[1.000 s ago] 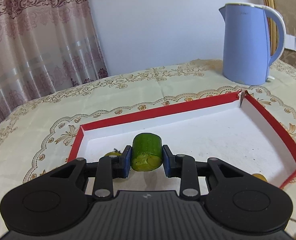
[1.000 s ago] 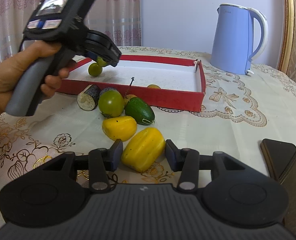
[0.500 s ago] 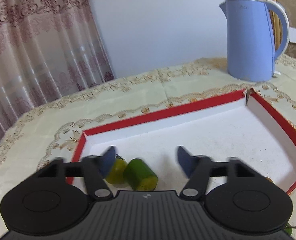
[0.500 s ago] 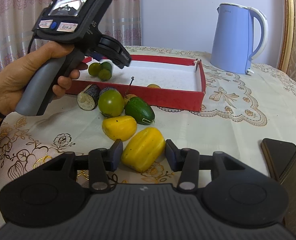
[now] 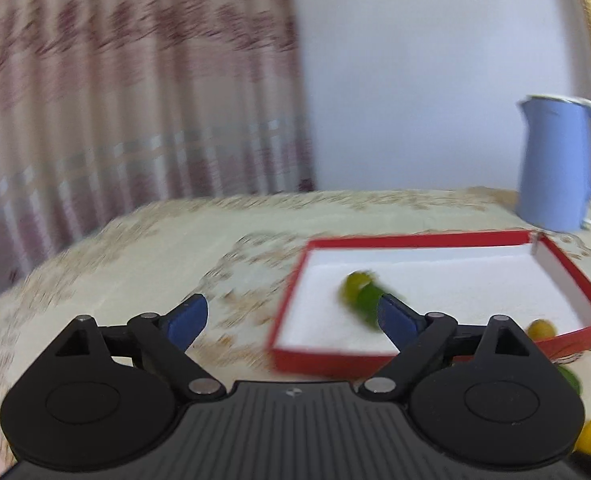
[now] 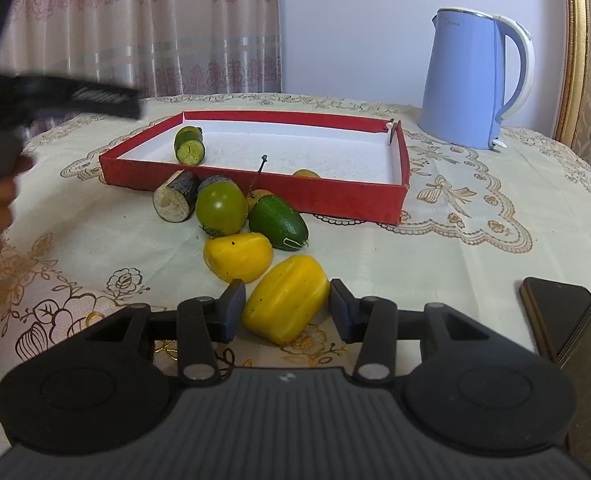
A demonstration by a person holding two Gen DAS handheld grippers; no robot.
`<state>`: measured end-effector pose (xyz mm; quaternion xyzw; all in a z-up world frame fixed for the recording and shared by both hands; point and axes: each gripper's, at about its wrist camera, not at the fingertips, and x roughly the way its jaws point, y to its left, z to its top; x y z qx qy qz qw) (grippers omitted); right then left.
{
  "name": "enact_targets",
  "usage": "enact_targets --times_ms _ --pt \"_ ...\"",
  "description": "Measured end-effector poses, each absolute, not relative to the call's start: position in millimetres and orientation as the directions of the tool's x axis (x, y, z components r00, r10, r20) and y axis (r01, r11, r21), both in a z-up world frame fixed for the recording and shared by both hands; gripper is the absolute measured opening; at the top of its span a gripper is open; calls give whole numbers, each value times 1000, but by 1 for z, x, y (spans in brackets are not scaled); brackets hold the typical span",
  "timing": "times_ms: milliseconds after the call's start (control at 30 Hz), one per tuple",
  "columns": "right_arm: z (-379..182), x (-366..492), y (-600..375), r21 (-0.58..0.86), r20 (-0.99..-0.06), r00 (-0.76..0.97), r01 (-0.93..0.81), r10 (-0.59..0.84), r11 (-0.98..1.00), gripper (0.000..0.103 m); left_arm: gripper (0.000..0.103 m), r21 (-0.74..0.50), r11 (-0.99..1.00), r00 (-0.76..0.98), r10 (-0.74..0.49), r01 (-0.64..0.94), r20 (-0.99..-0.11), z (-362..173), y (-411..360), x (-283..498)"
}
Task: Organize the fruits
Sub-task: 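Grasp the yellow bell pepper with the right tool while the left tool withdraws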
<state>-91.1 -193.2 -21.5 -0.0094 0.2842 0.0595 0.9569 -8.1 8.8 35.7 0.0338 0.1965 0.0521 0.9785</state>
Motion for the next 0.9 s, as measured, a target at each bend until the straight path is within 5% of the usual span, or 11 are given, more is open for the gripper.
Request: enact_targets --times_ms 300,633,900 --pt "-4 -97 -204 52 -530 838 -117 127 992 30 93 -173 980 856 -7 -97 -517 7 57 -3" --pt "-17 -93 -194 -26 -581 810 -114 78 993 42 93 -7 997 886 66 -78 -459 8 32 -15" --pt "-13 -99 -198 -9 -561 825 -90 70 996 25 93 -7 997 881 69 -82 -468 8 35 -9"
